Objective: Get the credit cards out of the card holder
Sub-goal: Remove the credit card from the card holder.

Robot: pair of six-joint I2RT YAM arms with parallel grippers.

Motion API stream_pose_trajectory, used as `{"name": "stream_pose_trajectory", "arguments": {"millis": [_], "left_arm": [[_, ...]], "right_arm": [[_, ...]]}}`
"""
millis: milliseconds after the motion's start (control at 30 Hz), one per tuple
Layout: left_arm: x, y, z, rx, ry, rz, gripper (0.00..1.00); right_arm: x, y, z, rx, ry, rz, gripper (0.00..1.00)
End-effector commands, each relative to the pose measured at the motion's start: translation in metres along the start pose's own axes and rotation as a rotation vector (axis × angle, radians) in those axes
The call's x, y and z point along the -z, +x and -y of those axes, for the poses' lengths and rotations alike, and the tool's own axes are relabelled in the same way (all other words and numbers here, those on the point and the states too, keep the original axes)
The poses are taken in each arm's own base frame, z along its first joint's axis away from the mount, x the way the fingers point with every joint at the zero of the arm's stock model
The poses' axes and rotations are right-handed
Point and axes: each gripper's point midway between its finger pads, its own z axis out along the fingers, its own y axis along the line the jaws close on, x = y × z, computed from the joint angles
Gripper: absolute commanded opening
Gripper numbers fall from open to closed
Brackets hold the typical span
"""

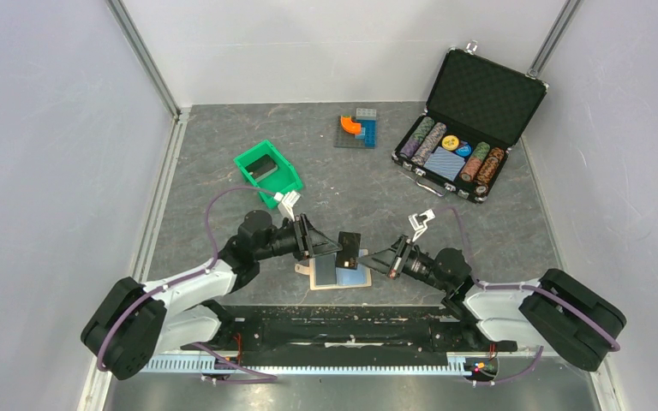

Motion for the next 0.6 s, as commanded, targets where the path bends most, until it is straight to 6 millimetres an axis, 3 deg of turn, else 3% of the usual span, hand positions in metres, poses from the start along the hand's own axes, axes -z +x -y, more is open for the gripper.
{"name": "stream_pose_trajectory", "arguments": {"millis": [0,100,167,333,567], "left_arm": [[0.002,-0.003,0.027,-0.003,0.105,0.009,0.36],[0.002,-0.001,0.029,0.0,0.115,-0.002,0.11],[0.003,0.0,0.031,0.001,0.122,-0.012,0.03],[0.007,0.006,0.036,-0.014,0.138,-0.046,0.02],[0.013,0.025,0.026,-0.068,0.083,-0.171,0.02]], "right_arm": [[-0.008,-0.009,-0.023,0.018,-0.087,0.029,0.0],[-0.01,-0.004,-0.024,0.047,-0.097,0.0,0.0],[-0.013,-0.001,-0.019,0.098,-0.078,-0.028,0.02],[-0.013,0.005,-0.005,0.23,-0.044,-0.111,0.28],[0.004,-0.014,0.001,0.421,-0.046,-0.139,0.57]]}}
